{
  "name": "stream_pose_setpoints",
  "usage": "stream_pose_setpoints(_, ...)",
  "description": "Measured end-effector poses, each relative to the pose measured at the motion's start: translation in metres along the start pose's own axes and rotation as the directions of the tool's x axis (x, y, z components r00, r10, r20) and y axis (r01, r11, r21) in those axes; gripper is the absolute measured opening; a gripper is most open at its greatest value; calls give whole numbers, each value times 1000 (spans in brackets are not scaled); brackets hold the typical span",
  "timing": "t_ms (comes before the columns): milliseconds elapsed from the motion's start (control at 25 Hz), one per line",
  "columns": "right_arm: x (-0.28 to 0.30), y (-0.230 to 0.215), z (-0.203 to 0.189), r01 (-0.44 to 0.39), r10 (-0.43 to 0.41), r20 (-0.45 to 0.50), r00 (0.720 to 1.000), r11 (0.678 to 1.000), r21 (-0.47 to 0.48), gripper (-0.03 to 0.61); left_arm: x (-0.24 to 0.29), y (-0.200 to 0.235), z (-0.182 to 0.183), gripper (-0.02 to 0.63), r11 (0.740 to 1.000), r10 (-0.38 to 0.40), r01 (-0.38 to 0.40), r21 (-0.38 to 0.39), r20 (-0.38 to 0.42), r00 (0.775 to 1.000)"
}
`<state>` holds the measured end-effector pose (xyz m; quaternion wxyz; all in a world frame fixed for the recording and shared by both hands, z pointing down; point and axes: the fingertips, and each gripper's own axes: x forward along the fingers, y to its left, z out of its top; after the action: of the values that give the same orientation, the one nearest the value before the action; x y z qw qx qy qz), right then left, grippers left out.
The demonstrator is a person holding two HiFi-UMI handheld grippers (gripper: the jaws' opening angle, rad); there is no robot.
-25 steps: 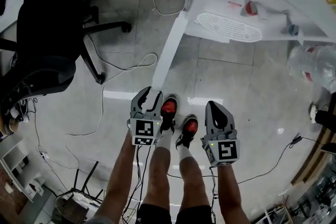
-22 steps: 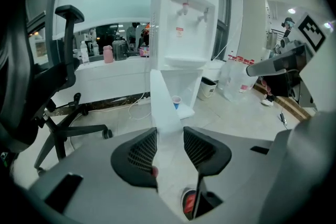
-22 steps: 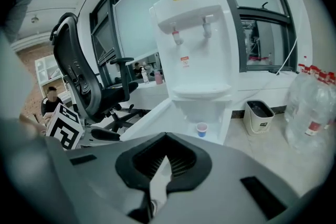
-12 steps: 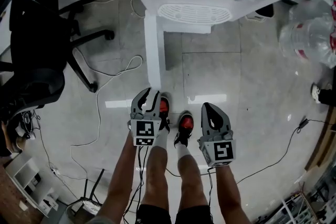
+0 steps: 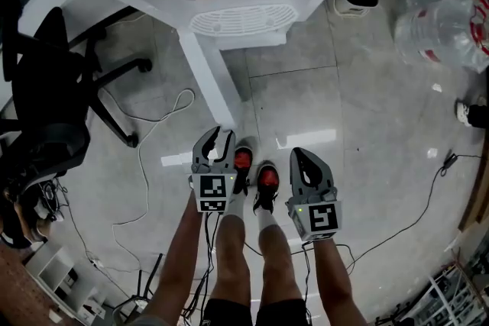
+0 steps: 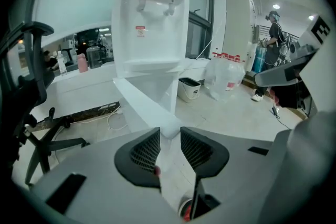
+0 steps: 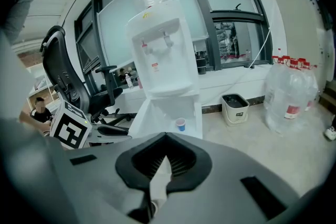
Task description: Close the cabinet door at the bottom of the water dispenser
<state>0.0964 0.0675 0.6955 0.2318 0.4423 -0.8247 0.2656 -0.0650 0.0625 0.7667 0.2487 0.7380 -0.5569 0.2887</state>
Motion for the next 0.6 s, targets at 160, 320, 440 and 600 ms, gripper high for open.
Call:
stream_pose_setpoints(160,-1,-9,1,12,-12,11,1000,1000,21,12,11,-14,10,140,1000,-18,18,7,9,1000)
stream_pose_setpoints(320,-3,-20,2,32,-32,15,999,999,33,12,21,-25,21,140,999,-44,44,2,13,999)
stream_pose_setpoints(440,-1,-32,7,51,-56,77,995,997,59,12,30,-33,29,140,998,-61,61,16,19,998)
stream_pose_setpoints(600,0,-47,7,82,-90,98,991,993,85,12,43,-45,40,138,995,-88,87,46,31,996)
